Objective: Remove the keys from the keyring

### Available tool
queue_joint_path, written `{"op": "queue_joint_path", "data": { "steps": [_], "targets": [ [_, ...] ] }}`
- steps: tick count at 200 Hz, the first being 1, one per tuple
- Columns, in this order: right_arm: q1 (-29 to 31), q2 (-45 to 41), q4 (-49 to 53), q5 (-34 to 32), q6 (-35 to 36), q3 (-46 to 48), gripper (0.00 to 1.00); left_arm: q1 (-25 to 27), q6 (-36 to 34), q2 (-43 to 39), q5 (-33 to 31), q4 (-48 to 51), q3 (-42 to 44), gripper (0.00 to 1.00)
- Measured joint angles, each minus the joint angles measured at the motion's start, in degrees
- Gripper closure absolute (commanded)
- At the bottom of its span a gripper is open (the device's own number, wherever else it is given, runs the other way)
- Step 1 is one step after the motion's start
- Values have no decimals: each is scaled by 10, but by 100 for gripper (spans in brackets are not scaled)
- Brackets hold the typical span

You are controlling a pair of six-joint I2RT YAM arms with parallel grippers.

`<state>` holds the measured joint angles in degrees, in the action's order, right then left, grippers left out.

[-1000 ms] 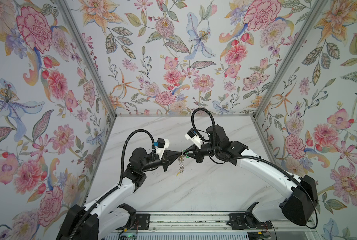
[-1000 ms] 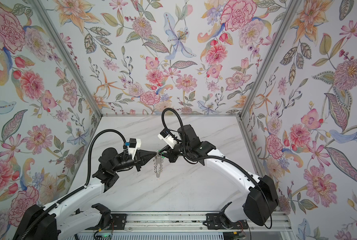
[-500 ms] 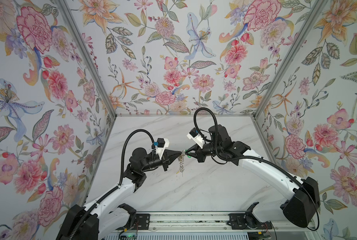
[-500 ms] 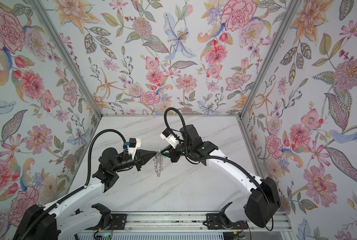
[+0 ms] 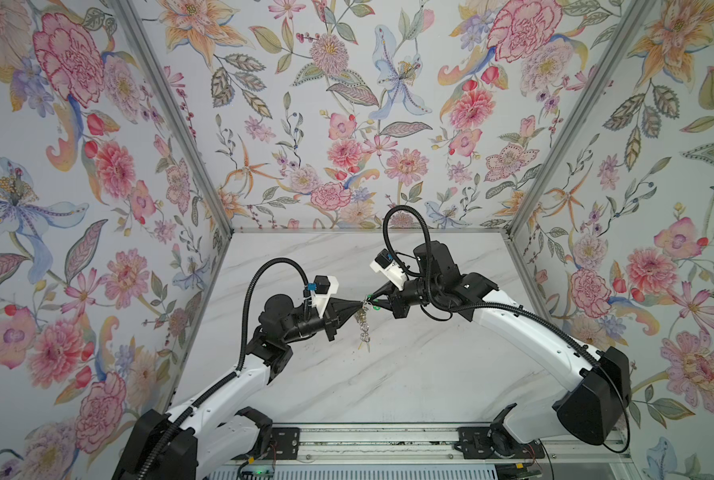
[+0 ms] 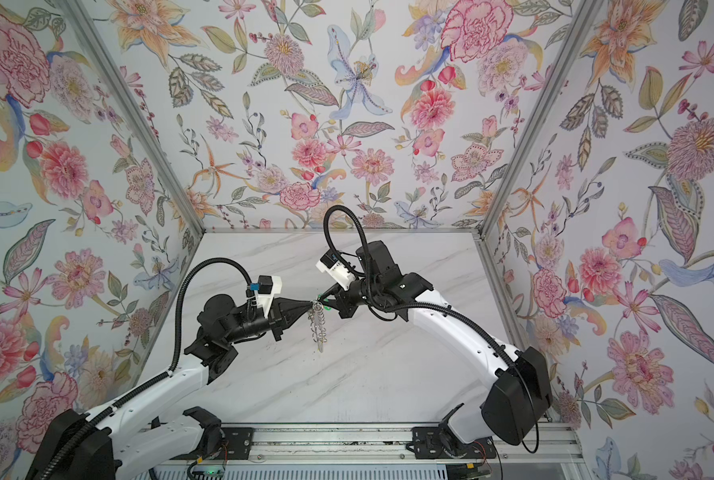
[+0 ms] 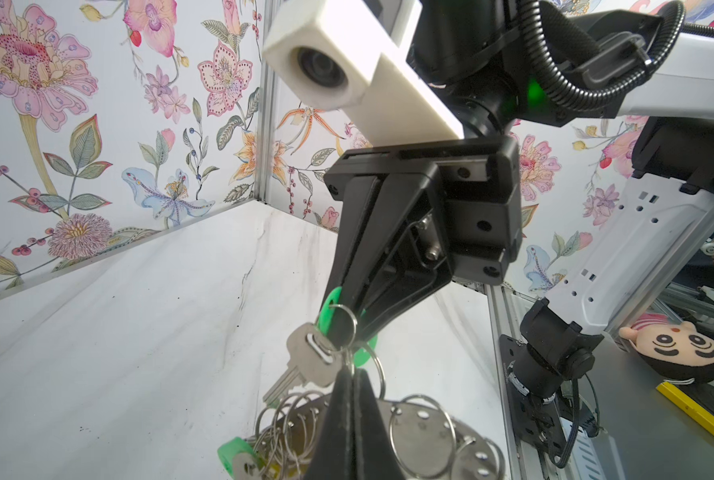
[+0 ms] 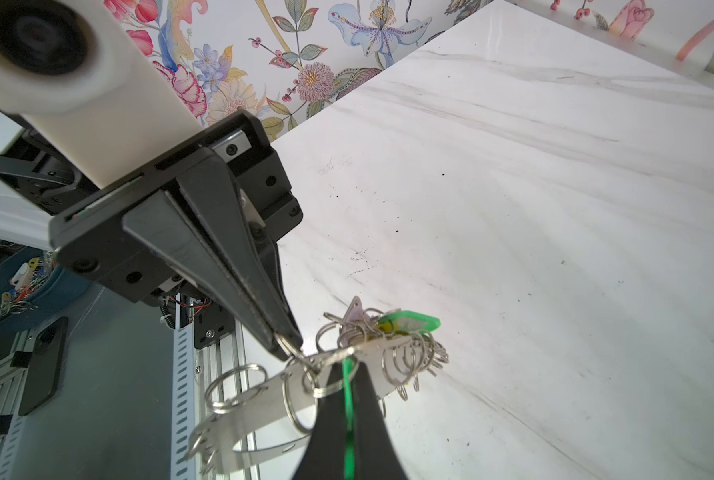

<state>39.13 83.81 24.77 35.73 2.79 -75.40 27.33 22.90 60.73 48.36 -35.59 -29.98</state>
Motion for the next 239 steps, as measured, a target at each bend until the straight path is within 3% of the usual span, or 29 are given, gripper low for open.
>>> {"op": "queue_joint_path", "data": {
  "steps": [79,239],
  "targets": [
    [-5,16,22,-2,13,-14,99,13,-83,0,-44,59,-13,100],
    [-14,32,54,-36,41,-31,100,88,-214,23,-199,138,-47,100]
  ]
}}
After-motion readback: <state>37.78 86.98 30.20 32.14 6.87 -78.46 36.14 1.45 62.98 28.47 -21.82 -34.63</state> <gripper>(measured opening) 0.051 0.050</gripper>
